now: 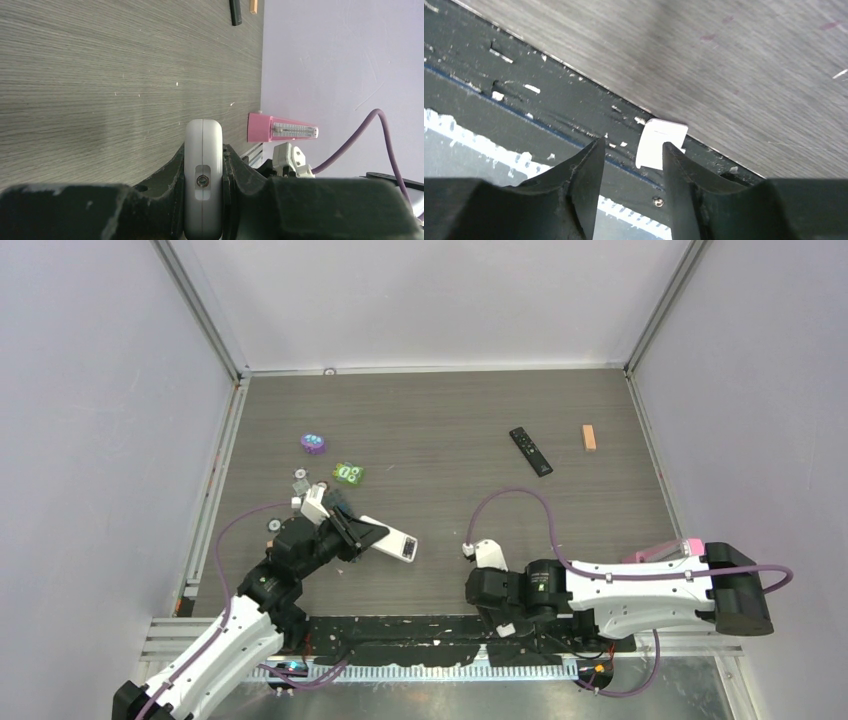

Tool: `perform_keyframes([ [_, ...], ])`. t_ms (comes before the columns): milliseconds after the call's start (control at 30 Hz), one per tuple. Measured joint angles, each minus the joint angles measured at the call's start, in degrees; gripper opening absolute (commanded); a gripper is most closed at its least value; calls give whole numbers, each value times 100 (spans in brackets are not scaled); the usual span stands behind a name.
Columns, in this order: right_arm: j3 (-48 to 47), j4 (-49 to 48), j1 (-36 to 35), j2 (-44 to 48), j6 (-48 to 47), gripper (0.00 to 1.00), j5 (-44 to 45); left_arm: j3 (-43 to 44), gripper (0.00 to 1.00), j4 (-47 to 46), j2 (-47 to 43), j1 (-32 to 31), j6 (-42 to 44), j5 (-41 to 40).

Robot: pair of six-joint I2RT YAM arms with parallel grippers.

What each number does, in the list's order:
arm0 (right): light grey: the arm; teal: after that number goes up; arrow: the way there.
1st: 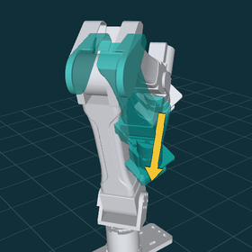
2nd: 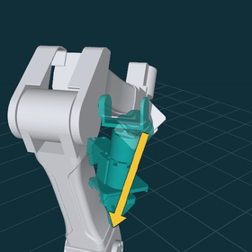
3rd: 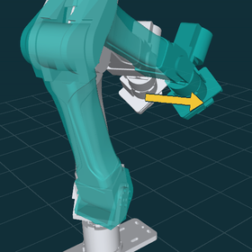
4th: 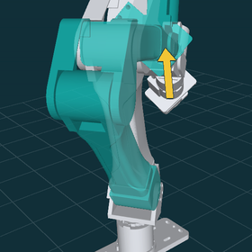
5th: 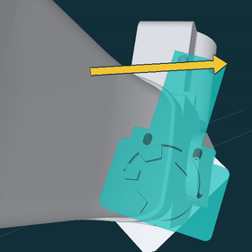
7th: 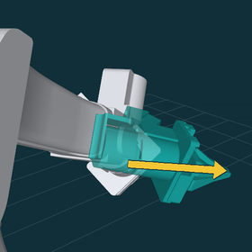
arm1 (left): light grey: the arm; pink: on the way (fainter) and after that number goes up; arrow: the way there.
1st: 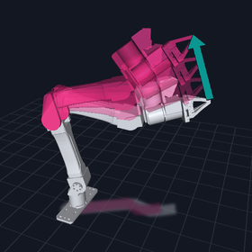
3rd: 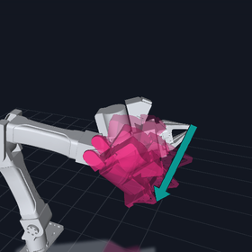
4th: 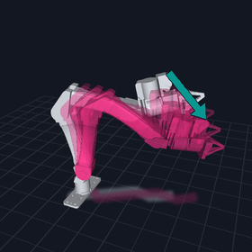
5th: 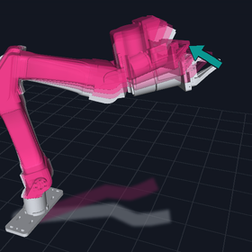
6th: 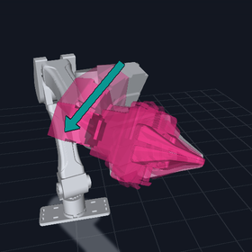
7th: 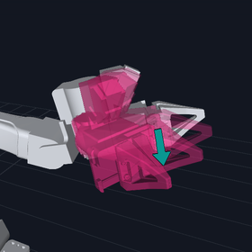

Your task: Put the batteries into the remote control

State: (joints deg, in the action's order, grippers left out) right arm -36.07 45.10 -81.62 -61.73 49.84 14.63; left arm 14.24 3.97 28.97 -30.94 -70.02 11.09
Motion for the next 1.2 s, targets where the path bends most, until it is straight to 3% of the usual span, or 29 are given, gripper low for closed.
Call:
perform_keyframes([
  [133, 68, -87, -44, -2, -20, 37, -358, 0, 0, 20, 0, 0, 0, -4],
  [467, 326, -247, -52, -468, 114, 29, -527, 0, 0, 20, 2, 22, 0, -2],
  [667, 452, -422, -52, -452, 216, 6, -525, 0, 0, 20, 2, 26, -2, -2],
  [900, 426, -363, 37, -179, 326, 5, -369, 0, 0, 15, 17, 33, -11, 0],
  [1200, -667, -564, 988, 1040, 306, 5, -142, -2, 0, -428, 85, 33, -483, 85],
])
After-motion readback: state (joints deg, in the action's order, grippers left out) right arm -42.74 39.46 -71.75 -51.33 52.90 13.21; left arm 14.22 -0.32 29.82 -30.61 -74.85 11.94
